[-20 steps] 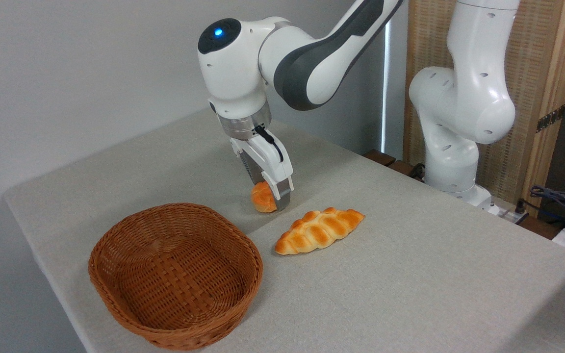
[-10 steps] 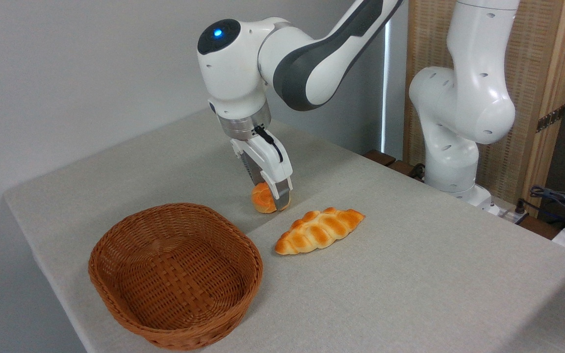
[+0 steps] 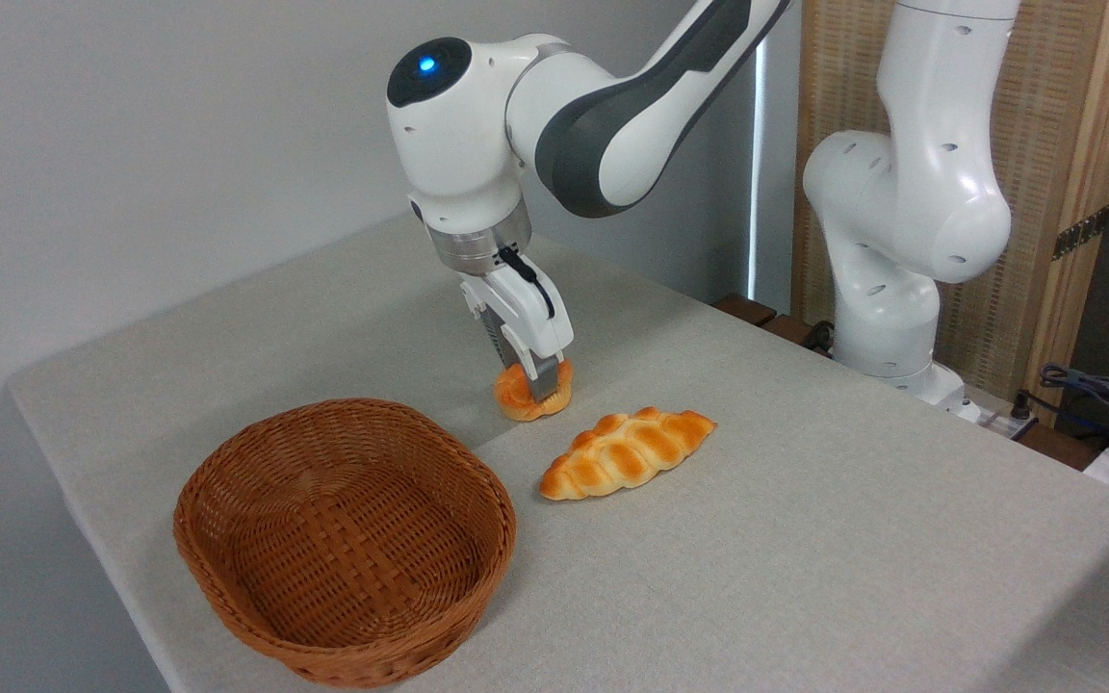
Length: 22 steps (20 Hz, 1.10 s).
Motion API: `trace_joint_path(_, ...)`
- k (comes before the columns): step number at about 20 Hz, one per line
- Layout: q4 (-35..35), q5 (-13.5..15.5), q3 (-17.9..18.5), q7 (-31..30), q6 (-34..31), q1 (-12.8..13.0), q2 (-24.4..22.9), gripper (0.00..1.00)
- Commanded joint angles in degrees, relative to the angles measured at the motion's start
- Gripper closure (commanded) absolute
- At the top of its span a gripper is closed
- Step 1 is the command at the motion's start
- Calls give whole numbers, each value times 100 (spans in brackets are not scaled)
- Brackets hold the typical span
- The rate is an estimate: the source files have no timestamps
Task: Put bread into the basket
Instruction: 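Close the gripper on the round orange bun, then lift the bun and carry it over the wicker basket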
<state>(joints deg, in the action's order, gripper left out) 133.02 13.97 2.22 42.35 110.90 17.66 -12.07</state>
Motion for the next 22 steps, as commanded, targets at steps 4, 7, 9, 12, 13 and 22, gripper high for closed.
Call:
trace_joint_path(4,-117,-323,103,194,-645,63,-138,58)
trace_joint_path(7,-591,-624,295,344,-1323,80,-138,58)
trace_joint_path(9,-907,-624,384,476,-1491,80,-129,58)
trace_joint_path(12,-1399,-589,542,739,-1606,80,-112,58)
trace_joint_path(13,-1610,-580,586,775,-1606,80,-85,58)
trace_joint_path(22,-3016,-237,876,767,-183,80,1266,58)
